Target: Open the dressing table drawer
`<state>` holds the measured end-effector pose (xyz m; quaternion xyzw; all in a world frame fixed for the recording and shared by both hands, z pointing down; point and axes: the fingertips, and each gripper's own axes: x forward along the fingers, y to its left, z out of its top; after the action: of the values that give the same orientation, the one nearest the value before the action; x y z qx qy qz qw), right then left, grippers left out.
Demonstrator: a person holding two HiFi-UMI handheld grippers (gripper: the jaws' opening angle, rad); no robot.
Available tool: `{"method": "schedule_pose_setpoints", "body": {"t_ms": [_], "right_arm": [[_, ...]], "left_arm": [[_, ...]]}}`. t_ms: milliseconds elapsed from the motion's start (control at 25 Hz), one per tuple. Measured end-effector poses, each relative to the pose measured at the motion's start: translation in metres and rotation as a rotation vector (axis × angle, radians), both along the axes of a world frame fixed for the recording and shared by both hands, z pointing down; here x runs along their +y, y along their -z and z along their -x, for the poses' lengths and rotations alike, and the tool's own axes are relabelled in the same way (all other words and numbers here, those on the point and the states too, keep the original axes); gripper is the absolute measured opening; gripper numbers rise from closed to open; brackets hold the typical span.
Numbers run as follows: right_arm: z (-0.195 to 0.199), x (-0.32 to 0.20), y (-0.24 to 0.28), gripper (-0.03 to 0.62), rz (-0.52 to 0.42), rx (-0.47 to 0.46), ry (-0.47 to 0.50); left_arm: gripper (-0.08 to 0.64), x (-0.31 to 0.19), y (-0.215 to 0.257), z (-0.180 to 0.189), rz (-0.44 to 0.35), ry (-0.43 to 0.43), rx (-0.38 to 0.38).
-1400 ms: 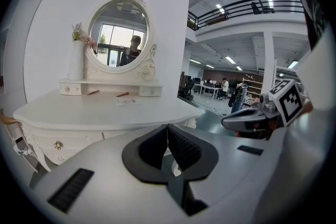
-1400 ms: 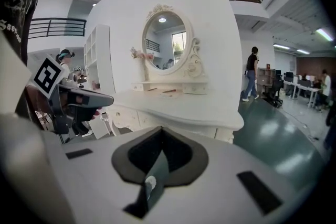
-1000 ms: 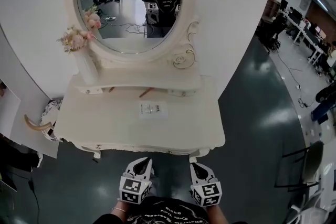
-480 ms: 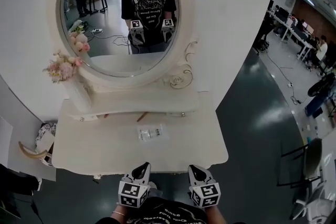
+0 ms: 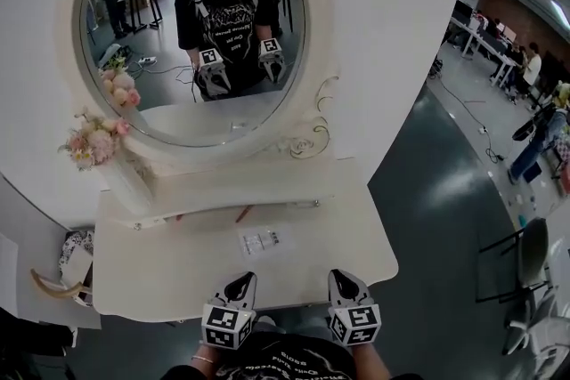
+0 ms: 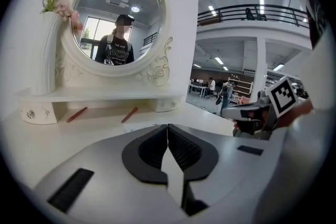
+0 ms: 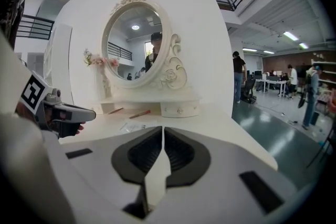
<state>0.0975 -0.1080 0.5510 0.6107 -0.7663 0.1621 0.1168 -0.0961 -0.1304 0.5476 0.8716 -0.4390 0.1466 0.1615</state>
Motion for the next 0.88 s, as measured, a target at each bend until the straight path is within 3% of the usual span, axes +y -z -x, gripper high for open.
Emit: {"method": "schedule_pose_setpoints", "body": {"t_ms": [320,600,880], "right_arm": [[-0.007,-0.021,0.002,0.019,0.009,-0.018,-0.029],[-0.007,-0.047,0.001,0.099,0.016,-0.019,-0.02],[-0.009,-0.079,0.0,0.125,0.039,-0.002,0.011]], "left_arm": [[0.017,-0.011,-0.003,0.012,0.018,0.033,-0.016],[0.017,-0.019,-0.008,0.027,0.055,0.082,-0.011],[0.017,-0.033,-0.001,0.031,0.06,0.133,-0.012]]}}
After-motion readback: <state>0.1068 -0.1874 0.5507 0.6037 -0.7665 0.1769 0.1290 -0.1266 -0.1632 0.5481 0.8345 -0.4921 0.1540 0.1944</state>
